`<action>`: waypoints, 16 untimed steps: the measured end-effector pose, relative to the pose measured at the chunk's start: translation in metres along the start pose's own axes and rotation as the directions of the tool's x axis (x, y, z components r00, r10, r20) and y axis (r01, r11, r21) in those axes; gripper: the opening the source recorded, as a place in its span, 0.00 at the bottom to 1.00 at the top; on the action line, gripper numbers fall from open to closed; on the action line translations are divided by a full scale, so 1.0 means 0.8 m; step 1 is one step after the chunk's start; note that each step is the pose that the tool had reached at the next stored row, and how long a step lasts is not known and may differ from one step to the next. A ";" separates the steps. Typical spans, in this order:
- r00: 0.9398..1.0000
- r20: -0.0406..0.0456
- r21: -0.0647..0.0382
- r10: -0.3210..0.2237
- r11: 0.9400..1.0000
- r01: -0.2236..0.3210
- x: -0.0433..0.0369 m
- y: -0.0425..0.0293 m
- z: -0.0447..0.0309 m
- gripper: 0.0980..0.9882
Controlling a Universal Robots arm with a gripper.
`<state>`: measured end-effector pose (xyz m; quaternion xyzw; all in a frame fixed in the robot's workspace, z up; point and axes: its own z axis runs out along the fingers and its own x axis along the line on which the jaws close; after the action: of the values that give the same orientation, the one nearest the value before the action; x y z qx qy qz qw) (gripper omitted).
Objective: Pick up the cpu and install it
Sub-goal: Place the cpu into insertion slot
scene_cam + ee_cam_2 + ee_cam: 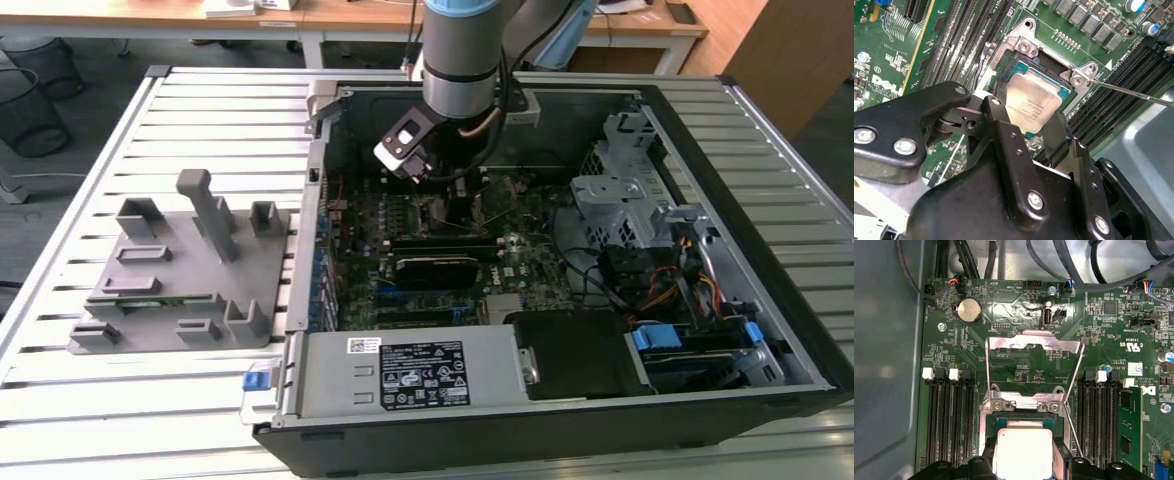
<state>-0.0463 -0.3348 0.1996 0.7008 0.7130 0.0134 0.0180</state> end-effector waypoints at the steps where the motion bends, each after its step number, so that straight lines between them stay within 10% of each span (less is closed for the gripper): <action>1: 1.000 0.000 0.000 0.001 1.000 -0.001 0.000 -0.0003 0.0005 0.48; 16: 1.000 0.000 0.000 0.004 1.000 -0.004 0.000 -0.0011 0.0067 0.48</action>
<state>-0.0469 -0.3347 0.1942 0.7022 0.7117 0.0133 0.0181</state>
